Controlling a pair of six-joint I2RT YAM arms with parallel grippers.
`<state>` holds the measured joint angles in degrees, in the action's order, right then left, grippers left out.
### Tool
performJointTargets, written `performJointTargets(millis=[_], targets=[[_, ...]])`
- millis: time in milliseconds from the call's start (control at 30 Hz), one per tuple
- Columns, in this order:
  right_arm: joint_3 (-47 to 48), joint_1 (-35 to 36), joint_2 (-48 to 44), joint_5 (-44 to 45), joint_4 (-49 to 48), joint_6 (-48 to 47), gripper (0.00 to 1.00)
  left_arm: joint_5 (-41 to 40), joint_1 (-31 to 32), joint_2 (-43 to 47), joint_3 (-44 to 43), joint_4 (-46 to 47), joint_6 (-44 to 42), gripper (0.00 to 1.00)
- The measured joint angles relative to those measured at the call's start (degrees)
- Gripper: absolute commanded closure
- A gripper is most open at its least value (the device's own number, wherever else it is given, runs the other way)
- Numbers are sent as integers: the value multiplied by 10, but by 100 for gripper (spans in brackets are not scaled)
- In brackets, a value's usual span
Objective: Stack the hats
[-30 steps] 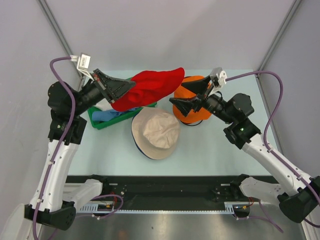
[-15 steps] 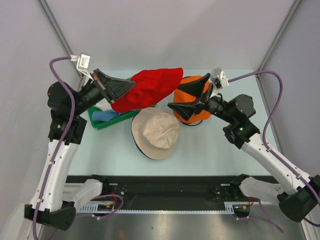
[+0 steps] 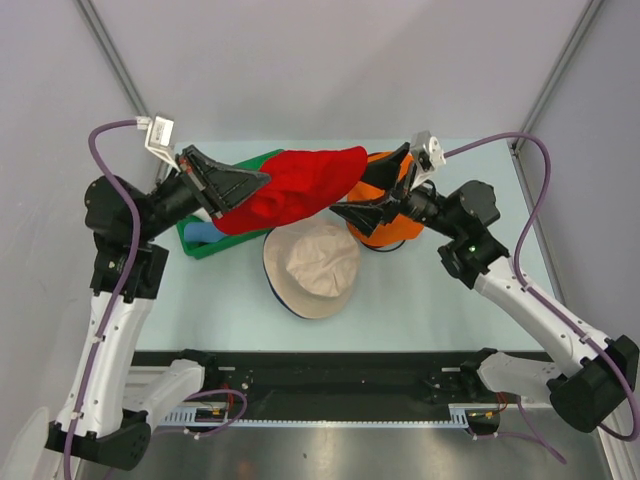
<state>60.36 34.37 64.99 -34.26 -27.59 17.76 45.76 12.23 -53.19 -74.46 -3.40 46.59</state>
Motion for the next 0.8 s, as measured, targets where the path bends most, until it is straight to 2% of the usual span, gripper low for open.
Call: performJointTargets(millis=[100, 133, 200, 333, 433, 800], targets=[[2, -1, 3, -5, -7, 7, 13, 1, 0, 5, 4, 3, 0, 100], [2, 0, 3, -7, -10, 10, 22, 1, 0, 5, 6, 4, 0, 100], [2, 3, 2, -7, -15, 15, 28, -1, 0, 3, 11, 6, 0, 100], [2, 15, -7, -1, -10, 19, 80, -13, 0, -7, 22, 8, -1, 100], [3, 35, -16, 15, 4, 21, 100, -27, 0, -21, 24, 8, -2, 100], [75, 86, -14, 140, 113, 21, 100, -76, 0, -144, -7, 7, -37, 100]])
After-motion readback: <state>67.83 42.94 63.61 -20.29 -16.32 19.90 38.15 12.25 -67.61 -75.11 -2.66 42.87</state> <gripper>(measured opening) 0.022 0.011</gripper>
